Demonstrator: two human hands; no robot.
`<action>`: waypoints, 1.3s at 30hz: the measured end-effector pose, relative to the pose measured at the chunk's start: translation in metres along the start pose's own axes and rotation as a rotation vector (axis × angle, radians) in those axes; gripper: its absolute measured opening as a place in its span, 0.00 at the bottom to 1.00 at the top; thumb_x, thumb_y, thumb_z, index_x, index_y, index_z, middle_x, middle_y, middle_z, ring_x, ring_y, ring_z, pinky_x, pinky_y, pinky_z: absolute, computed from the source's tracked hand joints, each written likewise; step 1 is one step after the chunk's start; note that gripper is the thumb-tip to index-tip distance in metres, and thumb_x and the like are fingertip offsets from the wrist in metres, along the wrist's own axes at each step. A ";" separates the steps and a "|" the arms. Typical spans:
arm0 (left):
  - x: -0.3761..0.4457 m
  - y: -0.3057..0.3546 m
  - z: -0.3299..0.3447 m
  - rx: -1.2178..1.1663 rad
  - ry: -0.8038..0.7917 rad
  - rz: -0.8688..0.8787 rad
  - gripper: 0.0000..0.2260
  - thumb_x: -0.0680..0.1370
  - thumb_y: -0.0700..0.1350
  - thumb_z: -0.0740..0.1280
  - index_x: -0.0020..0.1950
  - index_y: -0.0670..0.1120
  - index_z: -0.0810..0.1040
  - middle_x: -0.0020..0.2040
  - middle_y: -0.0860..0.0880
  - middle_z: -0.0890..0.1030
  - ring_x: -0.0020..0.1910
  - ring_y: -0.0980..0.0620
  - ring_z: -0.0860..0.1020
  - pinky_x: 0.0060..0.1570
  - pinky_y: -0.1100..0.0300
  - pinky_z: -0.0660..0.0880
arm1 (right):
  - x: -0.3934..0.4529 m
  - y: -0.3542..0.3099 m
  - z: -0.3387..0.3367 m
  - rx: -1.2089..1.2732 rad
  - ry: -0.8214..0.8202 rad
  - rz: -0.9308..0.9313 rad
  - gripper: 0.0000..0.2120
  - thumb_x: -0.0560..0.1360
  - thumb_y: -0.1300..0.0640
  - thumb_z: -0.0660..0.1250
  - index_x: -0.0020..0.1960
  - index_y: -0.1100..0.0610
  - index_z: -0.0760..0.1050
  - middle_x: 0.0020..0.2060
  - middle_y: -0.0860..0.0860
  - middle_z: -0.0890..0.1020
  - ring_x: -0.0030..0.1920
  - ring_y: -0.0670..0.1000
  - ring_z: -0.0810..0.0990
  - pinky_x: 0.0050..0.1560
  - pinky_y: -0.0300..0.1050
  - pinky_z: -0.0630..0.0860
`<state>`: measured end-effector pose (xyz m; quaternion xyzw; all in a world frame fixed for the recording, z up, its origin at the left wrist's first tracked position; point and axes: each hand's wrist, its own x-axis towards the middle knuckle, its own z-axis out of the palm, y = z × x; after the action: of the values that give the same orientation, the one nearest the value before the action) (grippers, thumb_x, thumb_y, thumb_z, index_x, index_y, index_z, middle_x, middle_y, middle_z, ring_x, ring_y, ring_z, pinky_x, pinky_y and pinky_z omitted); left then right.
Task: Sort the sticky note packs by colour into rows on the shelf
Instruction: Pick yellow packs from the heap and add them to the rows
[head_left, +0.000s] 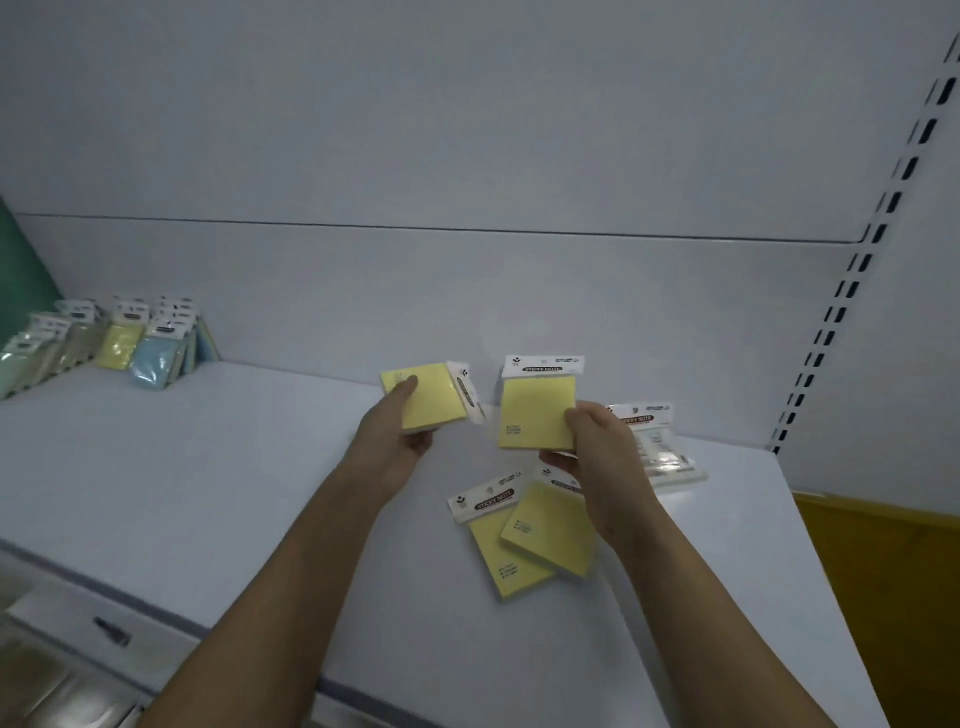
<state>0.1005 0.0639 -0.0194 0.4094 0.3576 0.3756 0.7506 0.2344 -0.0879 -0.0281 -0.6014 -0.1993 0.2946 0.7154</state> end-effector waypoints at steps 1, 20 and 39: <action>-0.005 0.001 -0.008 0.011 0.023 0.025 0.02 0.79 0.45 0.65 0.49 0.48 0.76 0.44 0.47 0.79 0.39 0.51 0.76 0.37 0.60 0.70 | -0.002 -0.001 0.003 -0.015 -0.013 0.008 0.10 0.79 0.61 0.56 0.53 0.62 0.75 0.44 0.53 0.79 0.39 0.50 0.81 0.56 0.59 0.79; -0.097 0.113 -0.252 0.166 0.204 0.289 0.11 0.74 0.35 0.71 0.55 0.41 0.76 0.46 0.44 0.82 0.43 0.47 0.80 0.40 0.58 0.79 | -0.093 0.022 0.204 -0.132 -0.176 -0.140 0.09 0.75 0.64 0.65 0.55 0.60 0.77 0.40 0.55 0.83 0.41 0.53 0.80 0.34 0.41 0.80; -0.069 0.210 -0.477 0.135 0.215 0.198 0.09 0.75 0.37 0.69 0.55 0.45 0.79 0.48 0.46 0.82 0.48 0.49 0.79 0.48 0.57 0.75 | -0.121 0.060 0.445 -0.174 -0.230 -0.108 0.10 0.76 0.69 0.63 0.56 0.64 0.76 0.49 0.63 0.80 0.47 0.60 0.82 0.37 0.47 0.82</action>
<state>-0.3908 0.2503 -0.0129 0.4498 0.4181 0.4644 0.6381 -0.1508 0.1690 0.0096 -0.6121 -0.3367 0.3043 0.6476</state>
